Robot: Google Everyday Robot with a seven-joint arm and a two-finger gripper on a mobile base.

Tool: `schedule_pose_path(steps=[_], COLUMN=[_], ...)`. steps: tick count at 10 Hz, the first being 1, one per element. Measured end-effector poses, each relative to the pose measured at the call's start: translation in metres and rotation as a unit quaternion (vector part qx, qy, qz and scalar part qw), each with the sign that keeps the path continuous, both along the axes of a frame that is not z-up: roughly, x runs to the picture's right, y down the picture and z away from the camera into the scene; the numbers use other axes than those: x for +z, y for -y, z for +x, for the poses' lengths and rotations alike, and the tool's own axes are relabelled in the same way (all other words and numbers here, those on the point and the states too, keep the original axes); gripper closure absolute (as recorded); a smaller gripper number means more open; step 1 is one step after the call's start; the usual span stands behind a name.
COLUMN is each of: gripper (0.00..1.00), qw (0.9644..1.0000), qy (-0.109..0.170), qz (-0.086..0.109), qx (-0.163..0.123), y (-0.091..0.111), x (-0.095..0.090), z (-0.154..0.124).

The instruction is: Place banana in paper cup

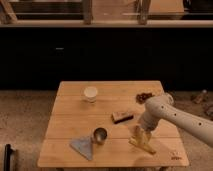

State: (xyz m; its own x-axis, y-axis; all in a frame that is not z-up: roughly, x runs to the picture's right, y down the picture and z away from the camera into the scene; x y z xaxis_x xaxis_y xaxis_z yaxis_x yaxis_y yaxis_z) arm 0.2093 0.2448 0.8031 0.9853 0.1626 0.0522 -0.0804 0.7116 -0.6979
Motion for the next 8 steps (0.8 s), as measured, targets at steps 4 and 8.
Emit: schedule_pose_path(steps=[4, 8], gripper=[0.20, 0.20], qw=[0.9998, 0.9995], qy=[0.009, 0.013], qz=[0.015, 0.030], qx=[-0.002, -0.004], y=[-0.011, -0.027], x=[-0.008, -0.012], z=[-0.001, -0.005])
